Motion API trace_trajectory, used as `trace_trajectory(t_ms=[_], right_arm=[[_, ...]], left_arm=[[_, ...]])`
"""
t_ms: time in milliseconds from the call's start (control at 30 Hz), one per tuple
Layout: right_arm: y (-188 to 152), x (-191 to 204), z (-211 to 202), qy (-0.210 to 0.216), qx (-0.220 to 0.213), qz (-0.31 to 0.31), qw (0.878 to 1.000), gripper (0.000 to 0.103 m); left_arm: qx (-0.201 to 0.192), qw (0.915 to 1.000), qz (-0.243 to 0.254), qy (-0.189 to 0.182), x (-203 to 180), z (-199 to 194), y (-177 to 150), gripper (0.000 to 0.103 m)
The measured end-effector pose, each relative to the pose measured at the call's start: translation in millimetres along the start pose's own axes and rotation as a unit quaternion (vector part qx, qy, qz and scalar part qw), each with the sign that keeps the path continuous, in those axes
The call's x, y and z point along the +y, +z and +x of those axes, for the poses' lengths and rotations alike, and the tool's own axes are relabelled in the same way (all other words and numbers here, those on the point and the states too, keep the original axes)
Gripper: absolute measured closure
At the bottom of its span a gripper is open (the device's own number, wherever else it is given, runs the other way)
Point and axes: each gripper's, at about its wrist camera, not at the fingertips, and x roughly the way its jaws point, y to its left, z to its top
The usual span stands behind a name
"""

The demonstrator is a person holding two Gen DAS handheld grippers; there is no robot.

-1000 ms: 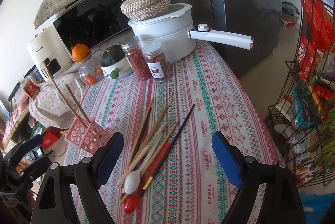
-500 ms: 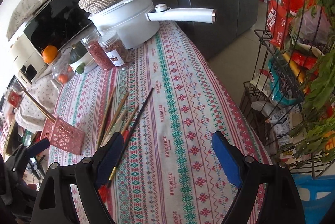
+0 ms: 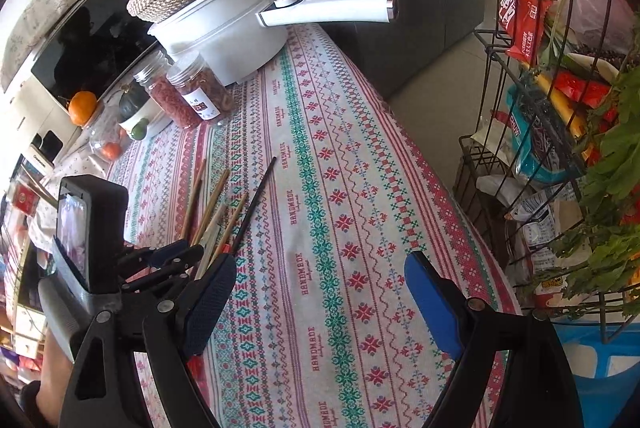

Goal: Organize utensils
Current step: 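Reach the left tool into the pile and grasp a wrapped chopstick packet, then lift the wrapped packet with the left tool and carry it over the basket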

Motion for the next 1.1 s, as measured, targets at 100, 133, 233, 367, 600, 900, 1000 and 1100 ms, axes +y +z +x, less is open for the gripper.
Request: trace_trajectory(t_ms=[100,133,233,367,600,900,1000,1100], right_arm=[[1,1,2,0.001,0.002,-0.001,1.0,0.016],[2,2,3,0.001,0.002,-0.001,1.0,0.016],[2,3,5,0.001,0.004,-0.001,1.0,0.016],[2,3,7,0.0,0.008,-0.001,1.0,0.016],[4,2,12,-0.003,0.012,0.005,1.0,0.016],[10,11,41,0.001,0.045,0.023,0.999,0.016],[13,17,57,0.004,0.056,0.031,0.998,0.016],[13,27,74,0.006,0.067,0.032,0.997,0.016]], left_arm=[[0.018,0.9997,0.01,0.01,2,8,2,0.09],[0.016,0.9996,0.015,0.017,2,9,3,0.09],[0.024,0.9993,0.018,0.02,2,11,8,0.09],[0.028,0.9989,0.028,0.027,1,13,11,0.092],[-0.024,0.9992,0.031,0.01,3,-18,4,0.092],[-0.139,0.9887,0.032,-0.045,9,-104,-38,0.092],[-0.167,0.9841,0.025,-0.055,21,-122,-53,0.092],[-0.192,0.9793,0.016,-0.063,34,-137,-70,0.102]])
